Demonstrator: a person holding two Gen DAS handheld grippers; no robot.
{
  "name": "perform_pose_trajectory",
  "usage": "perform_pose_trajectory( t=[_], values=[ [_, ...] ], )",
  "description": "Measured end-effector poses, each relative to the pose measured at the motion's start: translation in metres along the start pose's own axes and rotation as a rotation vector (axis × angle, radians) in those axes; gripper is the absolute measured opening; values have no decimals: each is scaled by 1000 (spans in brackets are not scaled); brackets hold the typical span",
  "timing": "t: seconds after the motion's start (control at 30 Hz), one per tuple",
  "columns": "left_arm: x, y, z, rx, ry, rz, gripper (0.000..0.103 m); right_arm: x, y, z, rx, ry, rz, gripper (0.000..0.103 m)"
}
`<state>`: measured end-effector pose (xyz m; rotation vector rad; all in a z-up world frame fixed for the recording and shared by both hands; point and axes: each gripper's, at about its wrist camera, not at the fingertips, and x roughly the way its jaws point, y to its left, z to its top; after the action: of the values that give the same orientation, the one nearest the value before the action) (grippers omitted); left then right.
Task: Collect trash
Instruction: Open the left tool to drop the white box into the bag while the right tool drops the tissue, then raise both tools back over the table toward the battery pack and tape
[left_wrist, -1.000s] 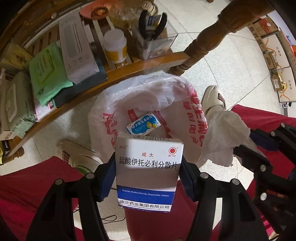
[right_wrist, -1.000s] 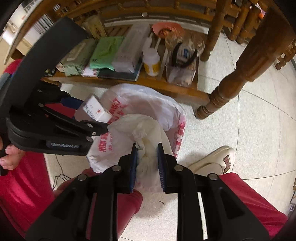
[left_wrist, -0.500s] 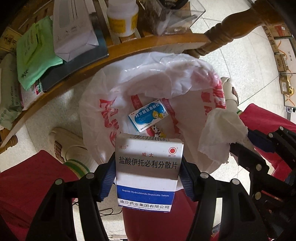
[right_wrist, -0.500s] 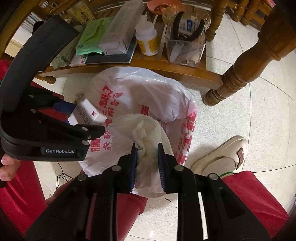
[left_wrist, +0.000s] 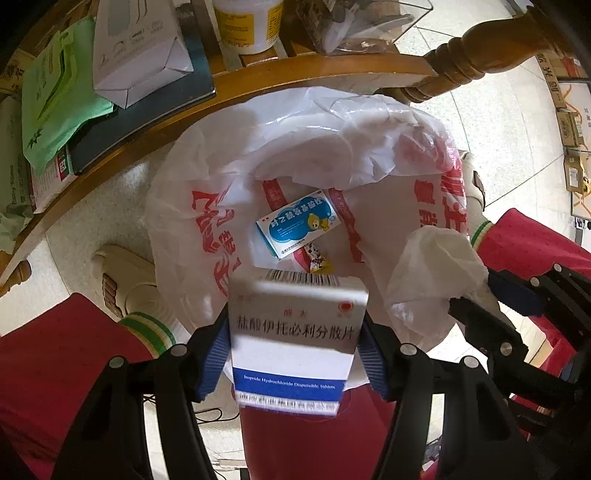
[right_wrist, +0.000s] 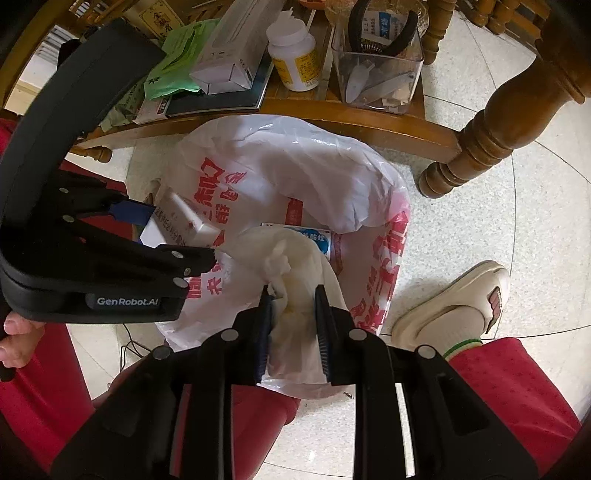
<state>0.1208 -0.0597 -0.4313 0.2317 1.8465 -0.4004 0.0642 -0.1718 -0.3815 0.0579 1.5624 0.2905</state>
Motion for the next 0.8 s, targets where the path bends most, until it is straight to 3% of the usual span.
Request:
perform_pose_trajectory(
  t=[0.1, 0.13, 0.2, 0.8],
  values=[
    [4, 3, 0, -21, 28, -19, 69, -1, -1, 1, 8, -11, 14, 41],
    [4, 3, 0, -25, 30, -18, 69, -2, 0, 1, 7, -16, 10, 51],
    [4, 3, 0, -21, 28, -9, 70, -2, 1, 2, 1, -23, 2, 57],
    [-10, 0, -6, 0, -12, 10, 70, -12, 3, 3, -7, -57, 4, 57]
  ],
)
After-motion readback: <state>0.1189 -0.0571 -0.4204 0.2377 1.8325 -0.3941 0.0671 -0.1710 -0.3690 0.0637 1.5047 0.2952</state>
